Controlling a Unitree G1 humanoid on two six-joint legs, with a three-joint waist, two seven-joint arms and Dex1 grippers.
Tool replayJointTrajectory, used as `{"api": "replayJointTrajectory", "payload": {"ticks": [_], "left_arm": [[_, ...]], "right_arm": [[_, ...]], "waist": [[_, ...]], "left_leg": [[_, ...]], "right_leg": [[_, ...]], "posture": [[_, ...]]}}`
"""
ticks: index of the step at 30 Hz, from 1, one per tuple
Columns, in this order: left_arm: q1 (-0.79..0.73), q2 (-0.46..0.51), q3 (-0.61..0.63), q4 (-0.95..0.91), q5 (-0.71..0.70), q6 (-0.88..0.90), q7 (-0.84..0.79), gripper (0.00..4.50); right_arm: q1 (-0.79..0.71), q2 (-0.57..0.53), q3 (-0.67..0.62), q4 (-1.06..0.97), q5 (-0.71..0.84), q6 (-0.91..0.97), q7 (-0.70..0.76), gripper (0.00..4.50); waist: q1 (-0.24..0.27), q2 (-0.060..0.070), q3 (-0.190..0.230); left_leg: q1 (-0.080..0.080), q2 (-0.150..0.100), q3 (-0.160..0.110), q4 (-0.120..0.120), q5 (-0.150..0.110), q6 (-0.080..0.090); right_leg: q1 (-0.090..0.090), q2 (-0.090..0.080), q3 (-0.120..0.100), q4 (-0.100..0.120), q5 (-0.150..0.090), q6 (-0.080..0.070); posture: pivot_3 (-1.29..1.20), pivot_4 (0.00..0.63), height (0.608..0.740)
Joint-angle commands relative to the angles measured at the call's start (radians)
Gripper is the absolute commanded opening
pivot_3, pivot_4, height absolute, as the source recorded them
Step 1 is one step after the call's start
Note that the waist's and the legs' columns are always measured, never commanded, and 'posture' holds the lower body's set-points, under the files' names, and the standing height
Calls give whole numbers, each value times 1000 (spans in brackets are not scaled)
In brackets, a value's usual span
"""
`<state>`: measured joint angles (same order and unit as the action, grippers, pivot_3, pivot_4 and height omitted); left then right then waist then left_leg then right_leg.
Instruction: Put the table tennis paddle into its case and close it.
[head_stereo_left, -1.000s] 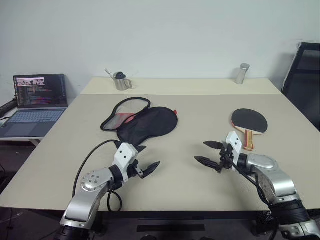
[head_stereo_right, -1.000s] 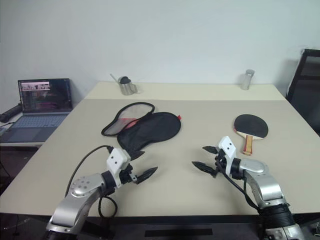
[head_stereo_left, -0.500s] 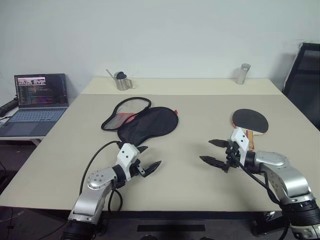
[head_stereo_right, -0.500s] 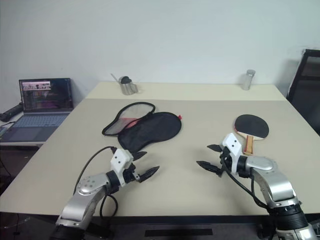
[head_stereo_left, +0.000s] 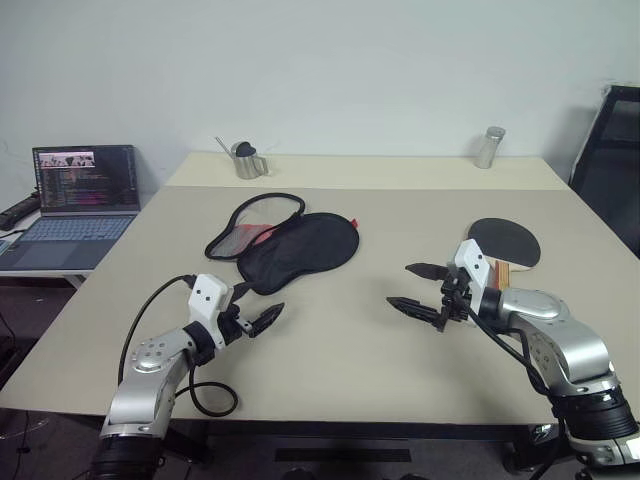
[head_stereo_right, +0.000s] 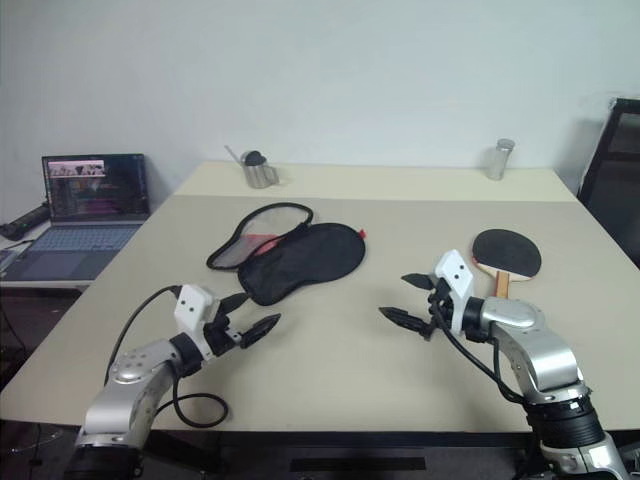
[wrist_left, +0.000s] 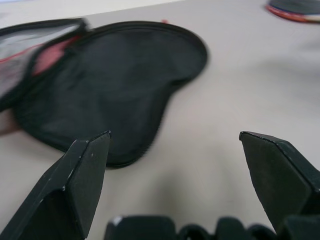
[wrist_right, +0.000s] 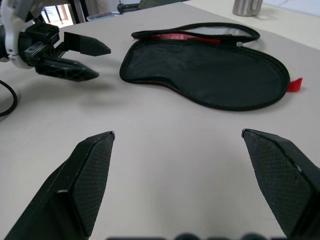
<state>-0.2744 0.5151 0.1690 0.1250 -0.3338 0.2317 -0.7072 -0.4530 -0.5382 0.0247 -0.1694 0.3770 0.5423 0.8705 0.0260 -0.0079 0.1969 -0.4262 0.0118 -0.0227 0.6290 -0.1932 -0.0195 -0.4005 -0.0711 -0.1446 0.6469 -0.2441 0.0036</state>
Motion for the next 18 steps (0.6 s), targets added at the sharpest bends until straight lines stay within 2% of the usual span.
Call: {"api": "replayJointTrajectory", "payload": {"ticks": [1,9,18], "left_arm": [[-56,4,41,15,-18,33,42,4500],[-197,6,69,141,-22,141,121,4500],[-353,-31,96,312,-46,269,182,4500]], "right_arm": [[-29,14,-1,-25,19,-24,3,4481],[-93,-55,29,-181,138,83,126,4481],[-120,-74,27,-202,128,72,114,4481]], "waist": [[0,-1,0],[-3,-1,0],[-3,-5,2]], "left_leg": [[0,0,0,0,0,0],[-2,1,1,0,0,0],[-2,0,1,1,0,0]], "right_leg": [[0,0,0,0,0,0],[-4,1,0,2,0,0],[-3,1,1,3,0,0]], "posture": [[0,150,740],[0,150,740],[0,150,740]]}}
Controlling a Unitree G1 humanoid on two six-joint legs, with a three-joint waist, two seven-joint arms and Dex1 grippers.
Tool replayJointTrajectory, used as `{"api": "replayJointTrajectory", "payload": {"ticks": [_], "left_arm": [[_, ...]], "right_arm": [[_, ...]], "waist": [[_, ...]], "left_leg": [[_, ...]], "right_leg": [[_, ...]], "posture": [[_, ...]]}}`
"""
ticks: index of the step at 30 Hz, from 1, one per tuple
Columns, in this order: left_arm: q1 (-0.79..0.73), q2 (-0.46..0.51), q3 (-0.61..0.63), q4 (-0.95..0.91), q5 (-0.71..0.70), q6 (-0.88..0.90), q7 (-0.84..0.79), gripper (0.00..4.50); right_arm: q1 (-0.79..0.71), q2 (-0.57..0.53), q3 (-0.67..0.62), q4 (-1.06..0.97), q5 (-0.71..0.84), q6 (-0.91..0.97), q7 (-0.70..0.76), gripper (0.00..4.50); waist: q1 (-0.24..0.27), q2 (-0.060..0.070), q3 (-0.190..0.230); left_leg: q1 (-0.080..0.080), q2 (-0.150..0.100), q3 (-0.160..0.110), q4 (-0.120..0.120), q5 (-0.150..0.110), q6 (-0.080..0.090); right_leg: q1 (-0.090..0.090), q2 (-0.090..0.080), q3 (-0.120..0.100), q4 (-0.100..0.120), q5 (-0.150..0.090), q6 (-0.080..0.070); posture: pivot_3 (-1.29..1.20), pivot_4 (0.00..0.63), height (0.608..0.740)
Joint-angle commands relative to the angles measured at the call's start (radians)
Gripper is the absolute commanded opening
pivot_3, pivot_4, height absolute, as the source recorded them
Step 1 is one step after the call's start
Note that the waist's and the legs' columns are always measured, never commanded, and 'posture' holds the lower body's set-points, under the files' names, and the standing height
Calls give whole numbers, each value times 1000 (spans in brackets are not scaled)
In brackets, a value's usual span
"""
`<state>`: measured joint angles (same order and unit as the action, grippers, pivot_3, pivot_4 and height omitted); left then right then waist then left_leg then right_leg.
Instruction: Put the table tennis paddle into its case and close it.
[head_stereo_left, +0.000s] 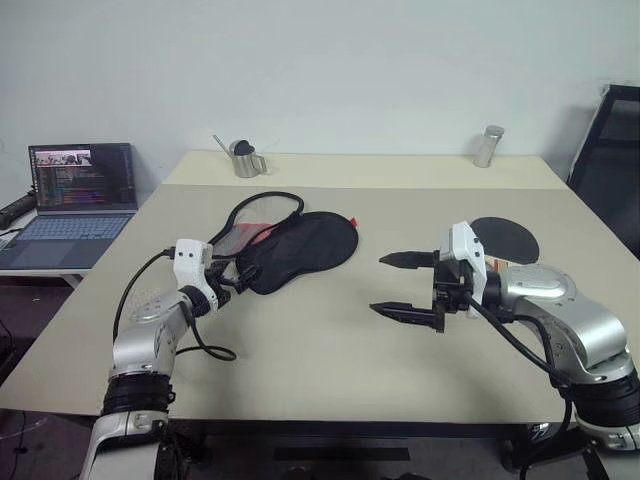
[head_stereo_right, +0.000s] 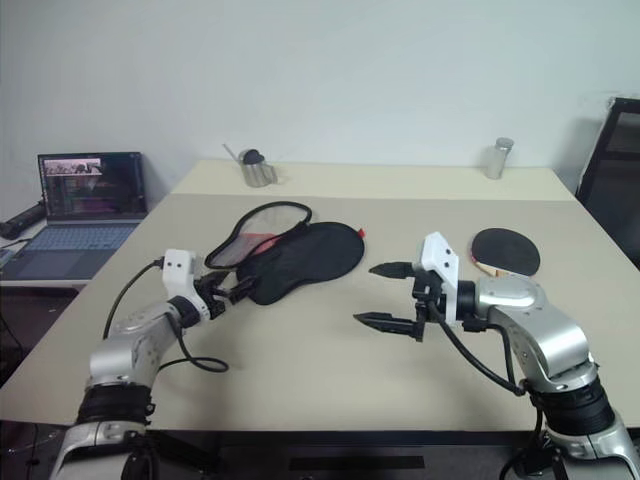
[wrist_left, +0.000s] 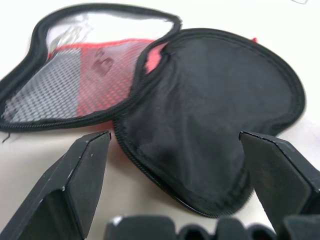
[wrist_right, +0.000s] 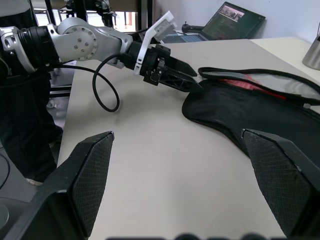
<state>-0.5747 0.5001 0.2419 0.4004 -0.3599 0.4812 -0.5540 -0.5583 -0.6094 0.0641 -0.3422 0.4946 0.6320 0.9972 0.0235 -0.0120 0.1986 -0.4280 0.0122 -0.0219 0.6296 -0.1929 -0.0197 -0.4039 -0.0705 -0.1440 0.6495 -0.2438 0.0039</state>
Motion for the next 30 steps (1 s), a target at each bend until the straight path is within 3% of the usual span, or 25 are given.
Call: {"api": "replayJointTrajectory", "payload": {"ticks": [1,15,27,28,30], "left_arm": [[-73,-28,25,65,-18,24,41,4500],[-201,-94,23,261,-14,62,73,4500],[-109,-173,69,27,-118,309,128,397],[-101,-191,73,-6,-135,339,139,108],[-90,-225,83,-57,-166,388,165,44]], "right_arm": [[-10,-2,-13,-31,10,-18,-16,4481],[17,-17,-18,-54,8,-23,-44,4481],[37,-37,-35,-79,19,-12,-63,4500],[39,-40,-37,-79,20,-12,-63,4500],[42,-45,-39,-78,22,-14,-62,4500]], "waist": [[1,-1,0],[1,-5,3],[1,-6,3],[1,-6,3],[1,-7,4]], "left_leg": [[0,0,0,0,0,0],[0,0,0,1,0,-1],[1,-1,1,3,1,-1],[1,-1,1,3,1,-1],[1,-1,1,5,1,-1]], "right_leg": [[0,0,0,0,0,0],[0,0,0,3,0,0],[0,-1,5,5,0,0],[0,-1,6,6,0,0],[0,-2,7,8,0,0]], "posture": [[0,150,740],[0,150,740],[0,150,740],[0,150,740],[0,150,740]]}}
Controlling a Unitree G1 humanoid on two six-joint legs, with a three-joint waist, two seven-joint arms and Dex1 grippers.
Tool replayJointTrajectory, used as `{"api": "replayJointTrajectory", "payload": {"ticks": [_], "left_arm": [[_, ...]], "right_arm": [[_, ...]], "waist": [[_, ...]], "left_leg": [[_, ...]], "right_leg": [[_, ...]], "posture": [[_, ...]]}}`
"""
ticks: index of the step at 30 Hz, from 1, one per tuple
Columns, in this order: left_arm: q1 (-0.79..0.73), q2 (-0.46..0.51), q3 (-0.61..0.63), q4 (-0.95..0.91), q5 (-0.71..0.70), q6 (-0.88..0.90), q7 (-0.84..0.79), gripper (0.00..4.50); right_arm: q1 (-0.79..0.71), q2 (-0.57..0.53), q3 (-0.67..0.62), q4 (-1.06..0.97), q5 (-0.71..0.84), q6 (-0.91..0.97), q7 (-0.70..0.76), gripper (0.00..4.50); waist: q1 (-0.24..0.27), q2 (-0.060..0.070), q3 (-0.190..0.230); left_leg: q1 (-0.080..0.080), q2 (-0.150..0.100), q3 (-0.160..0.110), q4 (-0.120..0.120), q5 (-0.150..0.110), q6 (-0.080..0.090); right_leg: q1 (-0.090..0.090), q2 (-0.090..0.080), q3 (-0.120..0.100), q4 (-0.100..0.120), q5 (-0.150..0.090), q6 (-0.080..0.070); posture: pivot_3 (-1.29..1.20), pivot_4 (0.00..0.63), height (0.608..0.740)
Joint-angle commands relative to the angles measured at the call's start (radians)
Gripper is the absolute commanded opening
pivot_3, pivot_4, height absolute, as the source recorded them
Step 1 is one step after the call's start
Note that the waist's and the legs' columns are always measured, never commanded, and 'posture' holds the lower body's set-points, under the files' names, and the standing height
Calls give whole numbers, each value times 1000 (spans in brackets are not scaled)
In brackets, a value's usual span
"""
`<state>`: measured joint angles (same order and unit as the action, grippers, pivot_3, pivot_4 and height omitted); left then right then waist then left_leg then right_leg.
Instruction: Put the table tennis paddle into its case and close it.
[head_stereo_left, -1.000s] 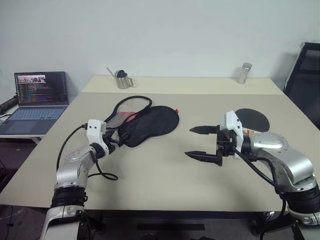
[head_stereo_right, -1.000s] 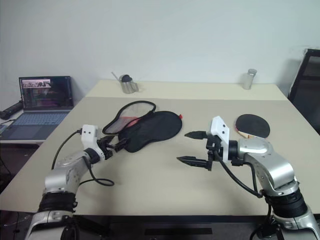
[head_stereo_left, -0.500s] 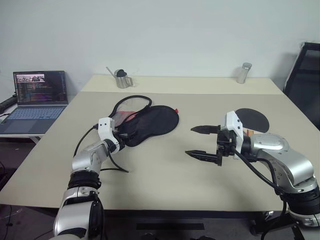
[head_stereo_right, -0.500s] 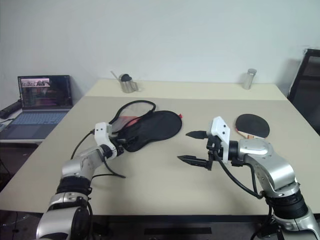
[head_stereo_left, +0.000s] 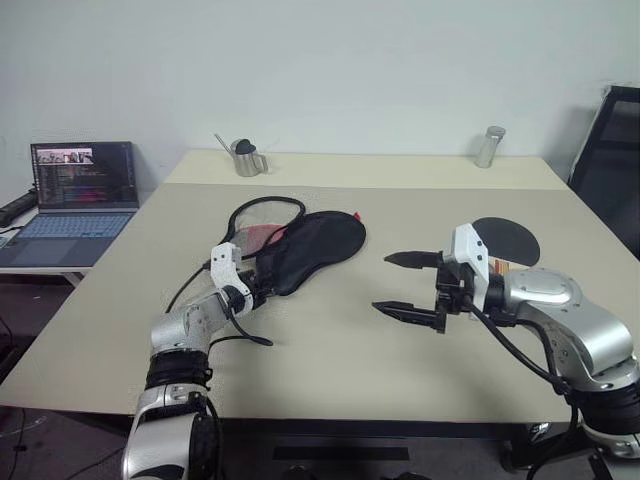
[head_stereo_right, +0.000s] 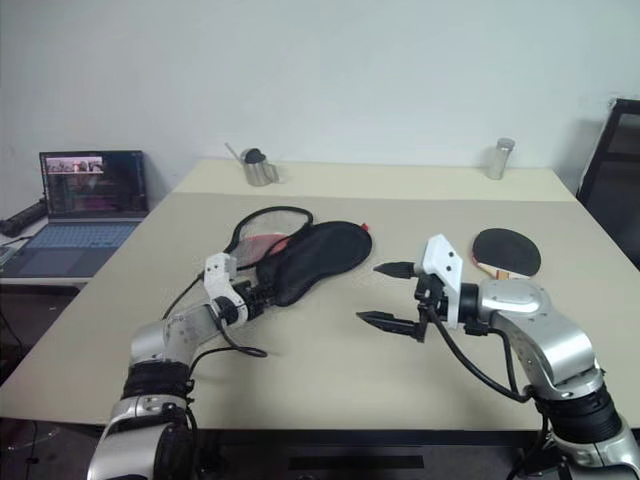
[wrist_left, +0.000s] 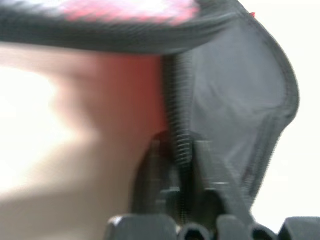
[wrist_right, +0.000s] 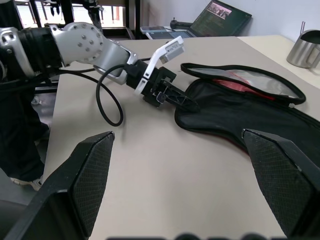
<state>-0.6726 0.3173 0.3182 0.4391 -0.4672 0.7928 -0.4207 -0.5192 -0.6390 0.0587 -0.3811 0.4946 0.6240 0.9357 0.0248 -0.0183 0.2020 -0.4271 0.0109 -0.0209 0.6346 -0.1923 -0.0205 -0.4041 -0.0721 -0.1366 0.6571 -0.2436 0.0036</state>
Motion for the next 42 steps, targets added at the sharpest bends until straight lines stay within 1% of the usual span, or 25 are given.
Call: {"api": "replayJointTrajectory", "payload": {"ticks": [1,7,12,15,20,23,27,30,34,36,38,40,42], "left_arm": [[13,-59,11,-117,-68,93,46,44],[19,-165,-1,-170,-106,152,100,44],[9,-251,-33,-151,-102,140,119,44],[1,-268,-57,-128,-83,119,114,44],[4,-256,-77,-113,-77,102,96,44],[36,-218,-105,-145,-74,114,52,763],[95,-128,-146,-173,-40,112,1,2128],[144,-73,-172,-213,-31,120,-23,3139],[255,51,-256,-308,-8,132,-96,4433],[335,129,-297,-365,-2,128,-146,4471],[409,203,-331,-412,12,105,-191,4471],[452,233,-322,-435,-6,112,-198,4471],[500,273,-324,-447,14,82,-205,4471]], "right_arm": [[3,-18,-34,-38,23,-6,0,4500],[8,-25,-40,-39,28,-3,-1,4500],[16,-36,-47,-42,28,-4,-9,4500],[24,-40,-52,-51,32,0,-14,4500],[41,-51,-64,-68,41,10,-26,4500],[47,-53,-68,-77,45,16,-35,4500],[54,-54,-71,-82,51,20,-45,4500],[58,-54,-71,-80,55,19,-51,4500],[47,-38,-60,-63,56,24,-64,4500],[36,-28,-54,-53,60,36,-73,4500],[24,-20,-52,-44,65,51,-80,4500],[16,-16,-50,-37,63,54,-80,4500],[4,-12,-44,-29,63,54,-74,4500]], "waist": [[0,0,0],[-1,-2,1],[0,-3,2],[0,-3,2],[1,-3,2],[1,-3,2],[-3,-3,2],[-14,-4,1],[-35,-6,0],[-43,-6,-1],[-53,-6,-2],[-57,-6,-5],[-59,-6,-8]], "left_leg": [[0,0,0,1,0,0],[1,0,1,5,0,0],[2,0,4,5,0,0],[2,0,5,5,0,1],[2,0,5,6,0,1],[2,0,5,6,-1,1],[2,0,6,6,-1,1],[8,2,7,4,-1,1],[14,6,11,-1,-2,1],[19,11,17,-6,-2,0],[24,18,23,-7,-5,-6],[28,20,25,-7,-9,-10],[30,20,27,-9,-10,-11]], "right_leg": [[0,0,1,1,0,0],[0,0,4,5,0,0],[0,0,5,5,0,0],[0,0,6,5,0,0],[0,0,6,5,0,0],[0,0,6,5,0,0],[0,1,7,5,0,0],[0,1,13,6,0,0],[0,2,17,6,0,-1],[0,4,20,5,0,-2],[1,11,23,5,-1,-3],[1,18,30,5,-3,-6],[1,20,33,6,-5,-9]], "posture": [[0,150,740],[0,150,740],[0,150,740],[0,150,740],[0,150,740],[0,150,740],[0,150,740],[0,150,740],[0,150,740],[0,150,740],[0,150,740],[0,150,740],[0,150,740]]}}
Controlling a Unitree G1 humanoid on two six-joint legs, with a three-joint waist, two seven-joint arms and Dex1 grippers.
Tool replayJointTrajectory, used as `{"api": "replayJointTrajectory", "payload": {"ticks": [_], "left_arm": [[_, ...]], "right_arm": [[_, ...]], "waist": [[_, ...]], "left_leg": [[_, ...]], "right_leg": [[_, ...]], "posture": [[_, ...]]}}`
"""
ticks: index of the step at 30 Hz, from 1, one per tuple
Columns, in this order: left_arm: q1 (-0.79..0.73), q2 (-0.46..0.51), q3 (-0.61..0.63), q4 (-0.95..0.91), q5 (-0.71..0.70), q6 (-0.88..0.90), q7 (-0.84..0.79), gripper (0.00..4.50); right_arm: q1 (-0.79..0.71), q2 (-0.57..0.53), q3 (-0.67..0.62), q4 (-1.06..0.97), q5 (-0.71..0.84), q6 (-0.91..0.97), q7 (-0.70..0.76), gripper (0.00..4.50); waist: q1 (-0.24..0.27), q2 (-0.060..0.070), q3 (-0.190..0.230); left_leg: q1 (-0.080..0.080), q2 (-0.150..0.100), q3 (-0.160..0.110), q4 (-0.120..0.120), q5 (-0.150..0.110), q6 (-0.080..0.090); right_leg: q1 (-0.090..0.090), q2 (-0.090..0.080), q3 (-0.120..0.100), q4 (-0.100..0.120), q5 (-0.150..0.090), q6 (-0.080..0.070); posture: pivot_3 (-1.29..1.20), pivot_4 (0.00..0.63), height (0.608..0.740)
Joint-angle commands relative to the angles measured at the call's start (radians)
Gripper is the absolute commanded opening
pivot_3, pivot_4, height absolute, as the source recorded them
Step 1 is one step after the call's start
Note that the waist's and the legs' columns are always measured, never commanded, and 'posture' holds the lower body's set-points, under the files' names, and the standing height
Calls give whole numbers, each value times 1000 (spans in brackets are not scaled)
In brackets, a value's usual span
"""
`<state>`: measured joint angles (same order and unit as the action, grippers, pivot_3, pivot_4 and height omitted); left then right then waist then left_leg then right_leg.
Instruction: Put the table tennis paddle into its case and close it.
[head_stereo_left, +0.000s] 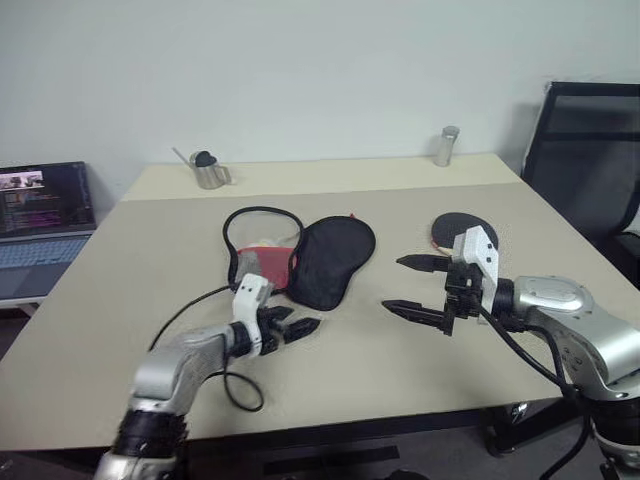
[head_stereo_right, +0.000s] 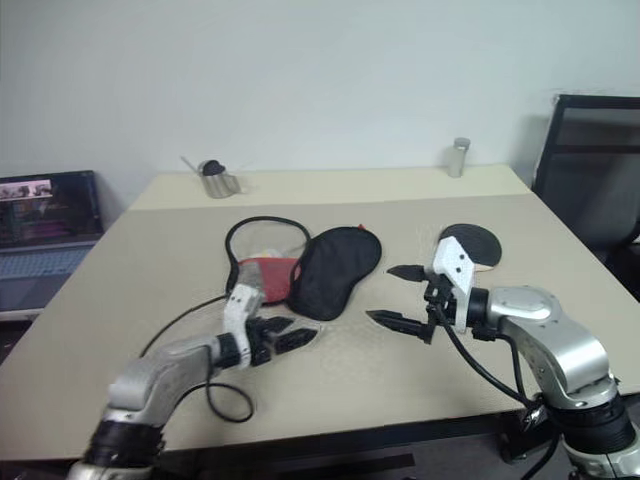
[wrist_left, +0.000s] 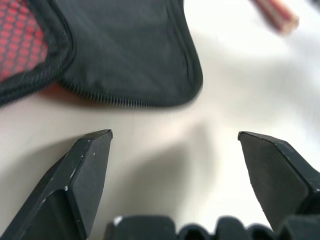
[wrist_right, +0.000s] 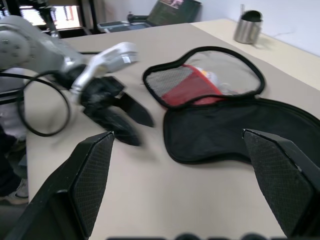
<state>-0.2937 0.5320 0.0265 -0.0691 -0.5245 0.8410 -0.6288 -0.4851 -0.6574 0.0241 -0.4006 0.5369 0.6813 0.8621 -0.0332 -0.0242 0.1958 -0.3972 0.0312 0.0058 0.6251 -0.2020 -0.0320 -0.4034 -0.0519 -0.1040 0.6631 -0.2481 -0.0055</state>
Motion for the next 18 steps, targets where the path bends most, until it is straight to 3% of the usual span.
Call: {"api": "replayJointTrajectory", "payload": {"ticks": [1,6,9,18], "left_arm": [[135,70,-36,58,77,22,0,4471],[242,147,-60,-2,114,-180,-111,4471],[281,153,-8,-51,59,-316,-231,4471],[204,155,167,-51,-63,-362,-307,4471]], "right_arm": [[-34,9,-9,-7,21,-2,2,4500],[-81,55,-10,31,31,17,-22,4500],[-121,132,-19,76,31,50,-107,4500],[-88,221,29,22,36,105,-188,4500]], "waist": [[-1,0,-4],[-6,2,-10],[-7,2,-10],[33,-1,-9]], "left_leg": [[1,1,1,-1,-1,0],[7,15,10,-2,-8,-2],[8,17,15,-2,-11,-4],[-5,17,21,1,-14,-8]], "right_leg": [[-1,2,2,0,0,-1],[-1,12,12,-1,-3,-5],[-2,17,14,-1,-5,-8],[-13,18,13,0,-8,-14]], "posture": [[0,150,740],[0,150,740],[0,150,740],[0,150,740]]}}
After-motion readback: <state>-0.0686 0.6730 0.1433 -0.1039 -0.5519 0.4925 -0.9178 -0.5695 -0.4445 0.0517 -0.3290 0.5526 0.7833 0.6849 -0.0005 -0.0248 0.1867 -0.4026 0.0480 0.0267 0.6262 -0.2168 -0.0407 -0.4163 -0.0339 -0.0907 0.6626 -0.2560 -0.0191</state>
